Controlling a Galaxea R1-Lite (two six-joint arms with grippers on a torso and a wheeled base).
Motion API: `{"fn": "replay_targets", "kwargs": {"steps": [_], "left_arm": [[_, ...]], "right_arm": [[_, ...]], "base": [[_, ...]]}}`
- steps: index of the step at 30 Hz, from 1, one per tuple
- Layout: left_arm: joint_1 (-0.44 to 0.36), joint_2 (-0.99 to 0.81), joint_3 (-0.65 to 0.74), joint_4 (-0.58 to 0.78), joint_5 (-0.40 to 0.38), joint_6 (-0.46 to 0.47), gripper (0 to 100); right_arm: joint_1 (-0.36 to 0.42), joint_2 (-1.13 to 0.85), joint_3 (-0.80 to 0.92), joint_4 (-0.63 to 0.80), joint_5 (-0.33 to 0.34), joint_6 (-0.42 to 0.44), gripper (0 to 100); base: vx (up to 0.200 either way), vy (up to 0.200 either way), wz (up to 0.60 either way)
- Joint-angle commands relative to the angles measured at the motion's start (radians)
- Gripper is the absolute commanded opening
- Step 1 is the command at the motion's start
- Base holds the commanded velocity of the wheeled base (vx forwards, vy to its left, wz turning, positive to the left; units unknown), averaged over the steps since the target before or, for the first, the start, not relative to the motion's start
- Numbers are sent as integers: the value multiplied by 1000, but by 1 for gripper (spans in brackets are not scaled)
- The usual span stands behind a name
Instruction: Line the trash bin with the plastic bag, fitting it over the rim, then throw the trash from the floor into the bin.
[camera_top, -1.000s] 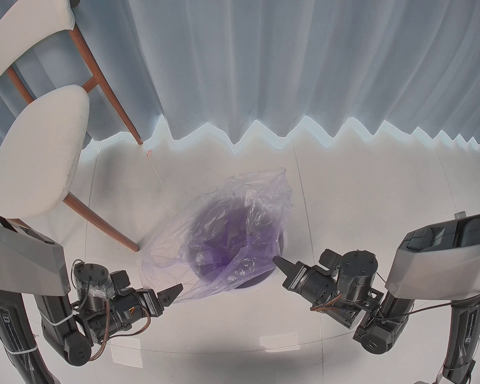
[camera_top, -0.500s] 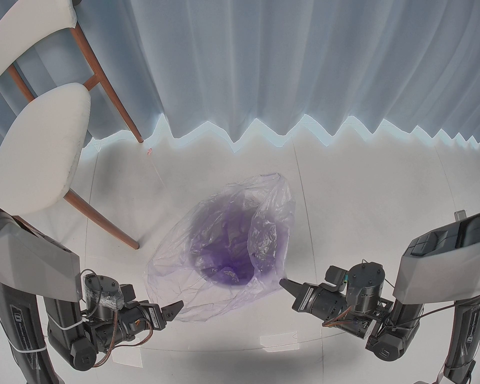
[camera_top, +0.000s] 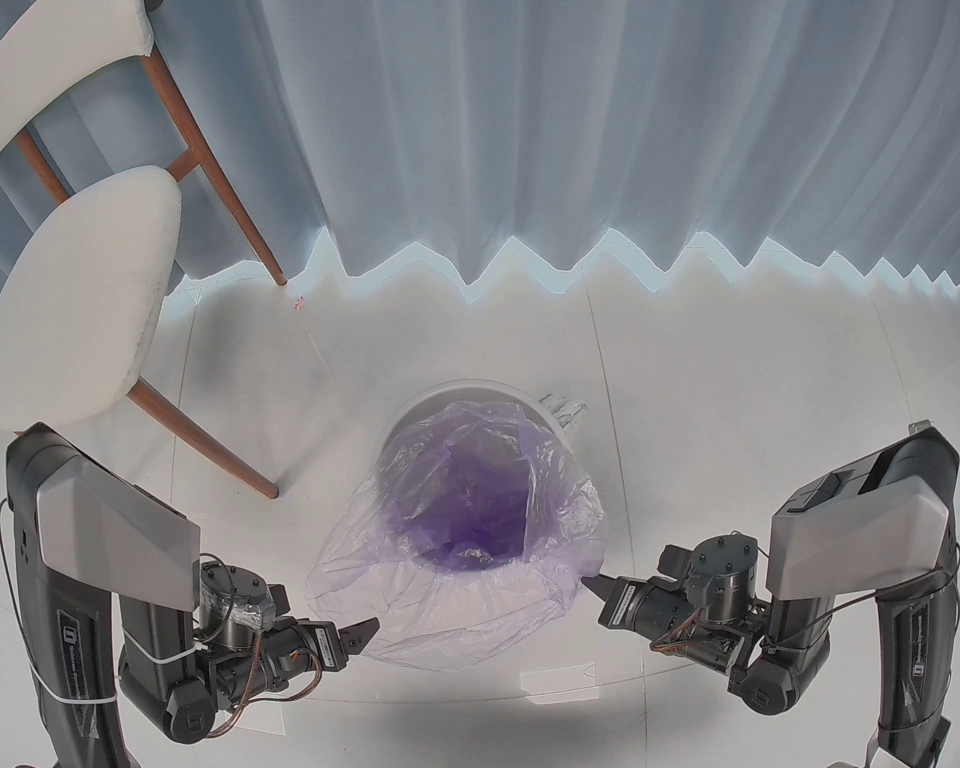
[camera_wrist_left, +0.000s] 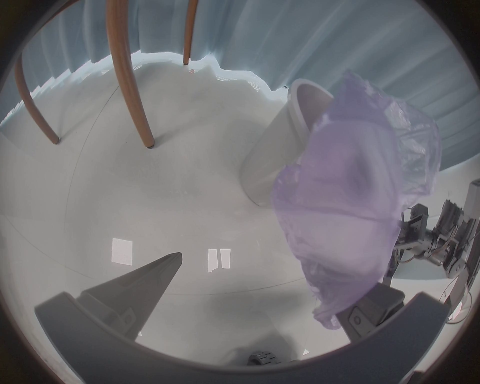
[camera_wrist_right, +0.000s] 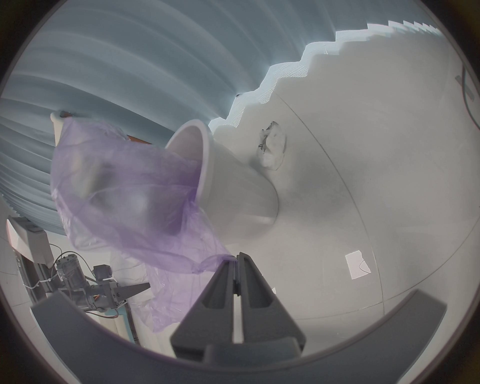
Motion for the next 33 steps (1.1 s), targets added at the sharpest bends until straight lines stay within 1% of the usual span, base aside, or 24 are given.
{"fn": "replay_targets", "kwargs": {"steps": [1, 3, 10, 11, 14, 17, 18, 19, 21, 24, 28, 29, 31, 33], "left_arm": [[0, 23, -27, 0, 1, -36, 100], [6, 26, -35, 0, 1, -40, 100], [11, 29, -56, 0, 2, -54, 100], [11, 29, -59, 0, 2, -59, 100], [11, 26, -61, 0, 5, -63, 100], [6, 26, -59, 0, 22, -63, 100], [1, 23, -59, 0, 48, -65, 100], [0, 20, -59, 0, 58, -63, 100], [-3, 20, -59, 0, 65, -65, 100], [-9, 18, -56, 0, 70, -65, 100], [-9, 17, -56, 0, 71, -65, 100], [-9, 5, -56, 0, 73, -65, 100], [-8, -11, -55, 0, 78, -68, 100], [-20, -106, -38, 0, 122, -80, 100]], "right_arm": [[-28, 43, -33, -14, -2, -2, 0], [-43, 50, -50, -13, -2, -2, 0], [-46, 56, -79, -14, -8, 0, 0], [-46, 55, -79, -14, -8, 0, 100], [-40, 38, -66, -16, -6, 7, 100], [-34, -20, -39, -14, -5, 13, 100], [-26, -76, 12, -11, 6, 16, 100], [-15, -102, 38, -10, 18, 15, 100], [17, -165, 92, -8, 53, 9, 100], [51, -224, 154, 3, 89, 6, 100], [60, -234, 184, -2, 95, -28, 100], [54, -240, 187, -8, 95, -51, 100], [54, -247, 185, -10, 95, -57, 100], [57, -301, 179, -11, 95, -57, 100]], "base": [[0, 0, 0], [0, 0, 0], [0, 0, 0], [0, 0, 0], [0, 0, 0], [0, 0, 0], [0, 0, 0], [0, 0, 0], [0, 0, 0], [0, 0, 0], [0, 0, 0], [0, 0, 0], [0, 0, 0], [0, 0, 0]]}}
